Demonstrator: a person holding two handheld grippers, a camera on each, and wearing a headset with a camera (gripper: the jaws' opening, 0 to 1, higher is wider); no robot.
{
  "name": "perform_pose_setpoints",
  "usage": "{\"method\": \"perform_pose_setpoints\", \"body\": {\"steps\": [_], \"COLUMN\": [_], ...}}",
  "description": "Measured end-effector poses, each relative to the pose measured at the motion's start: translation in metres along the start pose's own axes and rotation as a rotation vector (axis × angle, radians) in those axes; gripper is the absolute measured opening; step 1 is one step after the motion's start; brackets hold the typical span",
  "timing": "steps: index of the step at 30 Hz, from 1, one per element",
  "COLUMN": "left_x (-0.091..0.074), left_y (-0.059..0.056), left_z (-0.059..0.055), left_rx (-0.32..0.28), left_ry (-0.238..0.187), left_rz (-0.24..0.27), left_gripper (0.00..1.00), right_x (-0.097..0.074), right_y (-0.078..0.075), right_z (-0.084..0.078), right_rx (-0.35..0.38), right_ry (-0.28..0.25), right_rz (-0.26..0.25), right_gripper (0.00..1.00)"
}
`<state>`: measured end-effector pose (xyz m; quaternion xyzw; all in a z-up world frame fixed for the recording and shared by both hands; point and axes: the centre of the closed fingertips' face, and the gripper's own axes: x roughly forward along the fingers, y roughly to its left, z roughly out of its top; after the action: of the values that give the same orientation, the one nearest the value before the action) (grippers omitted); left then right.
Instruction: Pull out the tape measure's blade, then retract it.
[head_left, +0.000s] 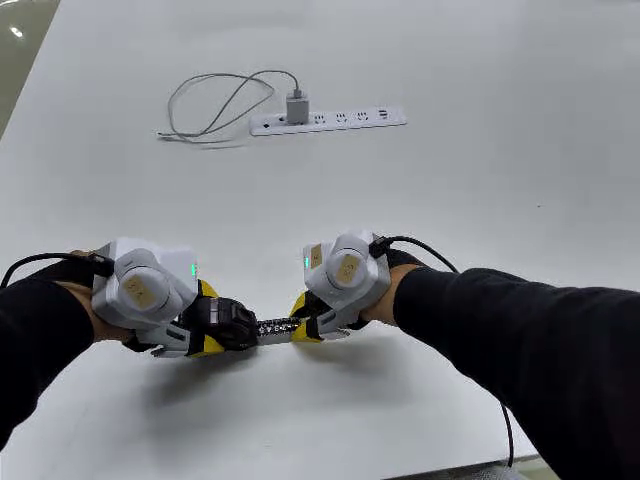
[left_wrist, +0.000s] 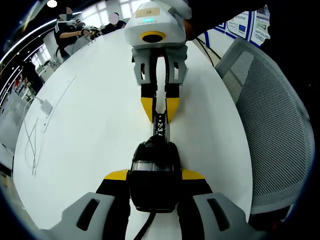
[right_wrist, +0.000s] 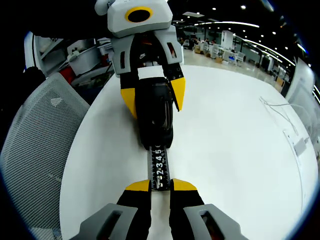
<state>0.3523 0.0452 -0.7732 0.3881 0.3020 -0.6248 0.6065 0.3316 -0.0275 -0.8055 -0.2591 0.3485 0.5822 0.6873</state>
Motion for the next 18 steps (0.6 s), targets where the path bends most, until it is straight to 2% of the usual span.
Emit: {"method": "perform_pose_setpoints", "body": {"steps": [18], "left_x": [-0.001], "left_y": [-0.004], "left_z": [0.003], "left_rx": [0.009], "left_ry": [0.008], "left_rz": [0.008], "left_gripper": [0.31], "right_x": [-0.009], "right_y": [-0.003], "right_z": [-0.011], "right_rx": [0.003], "right_ry": [0.013], "right_rz": [0.002], "right_gripper": [0.09]}}
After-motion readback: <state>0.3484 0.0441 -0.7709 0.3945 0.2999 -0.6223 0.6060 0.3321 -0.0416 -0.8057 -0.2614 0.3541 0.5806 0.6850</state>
